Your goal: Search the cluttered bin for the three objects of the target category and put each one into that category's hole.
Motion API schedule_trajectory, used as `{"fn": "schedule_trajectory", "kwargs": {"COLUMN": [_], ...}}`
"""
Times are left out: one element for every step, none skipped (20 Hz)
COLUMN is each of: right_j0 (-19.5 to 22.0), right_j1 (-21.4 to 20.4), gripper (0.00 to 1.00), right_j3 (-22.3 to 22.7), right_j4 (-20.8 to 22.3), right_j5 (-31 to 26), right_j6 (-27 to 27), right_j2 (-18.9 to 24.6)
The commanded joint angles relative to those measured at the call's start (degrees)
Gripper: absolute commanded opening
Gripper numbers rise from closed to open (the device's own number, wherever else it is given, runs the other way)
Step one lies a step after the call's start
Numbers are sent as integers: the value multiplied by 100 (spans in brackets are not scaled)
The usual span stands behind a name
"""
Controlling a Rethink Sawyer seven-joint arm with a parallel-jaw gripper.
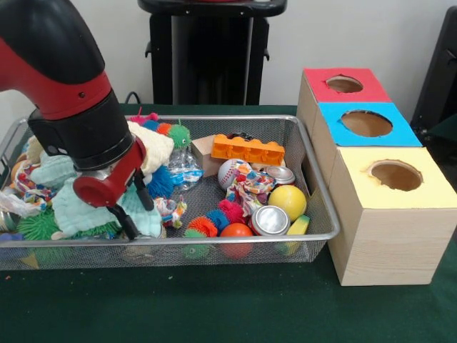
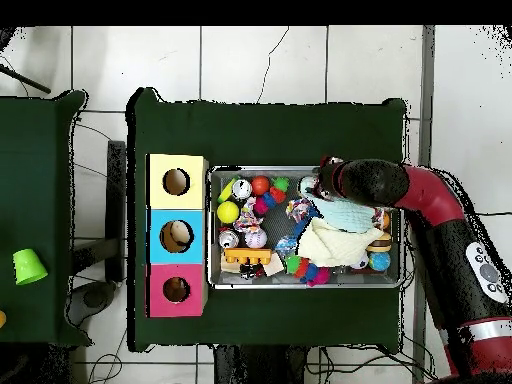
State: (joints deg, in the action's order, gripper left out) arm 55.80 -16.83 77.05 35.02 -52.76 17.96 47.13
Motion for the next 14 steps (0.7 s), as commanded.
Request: {"fn": "schedule_trajectory", "kwargs": {"right_j0": [37, 24, 20, 11, 1, -17, -35, -51, -88, -102, -136, -164, -193, -238], "right_j1": [-189, -256, -334, -424, -515, -579, -642, -677, -722, -685, -615, -448, -281, -101], "gripper": [100, 100, 100, 100, 100, 100, 100, 100, 100, 100, 100, 100, 100, 100], "right_j3": [667, 694, 718, 753, 788, 814, 840, 839, 861, 833, 760, 620, 479, 313], "right_j4": [360, 328, 303, 258, 213, 183, 154, 131, 105, 106, 103, 136, 169, 217], "right_j5": [-110, -169, -240, -315, -391, -434, -476, -516, -542, -530, -529, -500, -472, -440], "right_j6": [-798, -756, -723, -680, -636, -598, -561, -541, -488, -490, -499, -554, -610, -678], "right_j2": [-173, -163, -166, -153, -140, -132, -124, -126, -120, -125, -130, -166, -201, -238]}}
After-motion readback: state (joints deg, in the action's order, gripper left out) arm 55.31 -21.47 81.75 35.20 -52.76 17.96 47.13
